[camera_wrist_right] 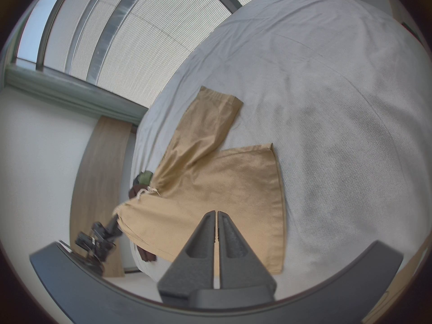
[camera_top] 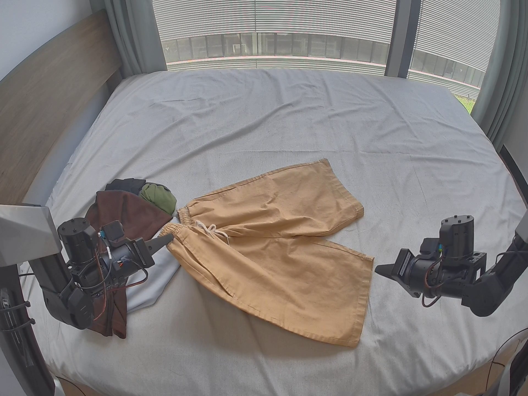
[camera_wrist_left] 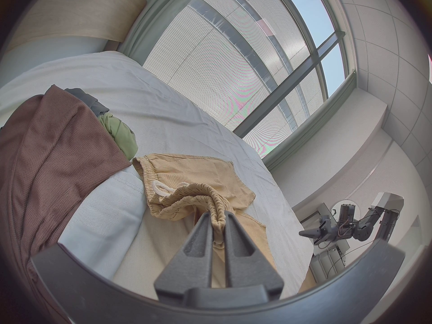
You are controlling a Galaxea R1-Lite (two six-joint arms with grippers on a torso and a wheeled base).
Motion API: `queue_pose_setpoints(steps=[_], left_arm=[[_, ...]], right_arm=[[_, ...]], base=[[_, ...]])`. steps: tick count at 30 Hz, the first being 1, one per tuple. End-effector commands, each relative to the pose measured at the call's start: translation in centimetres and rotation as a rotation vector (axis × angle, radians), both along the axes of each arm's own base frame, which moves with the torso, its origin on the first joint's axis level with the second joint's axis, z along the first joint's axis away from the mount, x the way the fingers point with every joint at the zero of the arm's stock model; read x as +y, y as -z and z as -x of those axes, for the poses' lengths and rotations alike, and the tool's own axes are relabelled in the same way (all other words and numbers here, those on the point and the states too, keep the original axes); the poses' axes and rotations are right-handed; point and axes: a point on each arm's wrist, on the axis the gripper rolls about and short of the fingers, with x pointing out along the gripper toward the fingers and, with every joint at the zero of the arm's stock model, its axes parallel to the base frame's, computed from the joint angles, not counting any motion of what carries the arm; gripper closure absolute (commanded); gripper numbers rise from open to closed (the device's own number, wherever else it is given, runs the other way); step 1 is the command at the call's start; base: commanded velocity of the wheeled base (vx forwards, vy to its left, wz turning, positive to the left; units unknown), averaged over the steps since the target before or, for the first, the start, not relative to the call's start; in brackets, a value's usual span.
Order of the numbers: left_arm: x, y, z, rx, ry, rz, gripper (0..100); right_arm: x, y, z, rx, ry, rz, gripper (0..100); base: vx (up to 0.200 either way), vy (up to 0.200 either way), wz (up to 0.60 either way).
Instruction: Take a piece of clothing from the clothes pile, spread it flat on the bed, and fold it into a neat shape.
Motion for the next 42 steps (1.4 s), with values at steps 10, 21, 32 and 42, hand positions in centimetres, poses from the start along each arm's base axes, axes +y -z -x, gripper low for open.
queue_pose_setpoints(steps=[10,21,32,42], left_arm=[[0.1,0.4,0.1,0.012,-0.003,-0.005,100],[0.1,0.4,0.0,0.009,-0.002,-0.008,100],[0.2,0.4,0.0,0.006,-0.007,-0.011,100],[0.2,0.3,0.1,0.004,-0.005,-0.011,100]], right_arm=[[2.8,9.6,1.2,0.192,-0.127,0.266,0],[3.6,10.5,2.7,0.297,-0.169,0.336,0],[6.6,10.0,1.9,0.331,-0.175,0.324,0],[6.8,9.9,1.5,0.326,-0.169,0.315,0]], base=[[0.000,0.000,0.00],[0.000,0.000,0.00],[0.000,0.000,0.00],[0.000,0.000,0.00]])
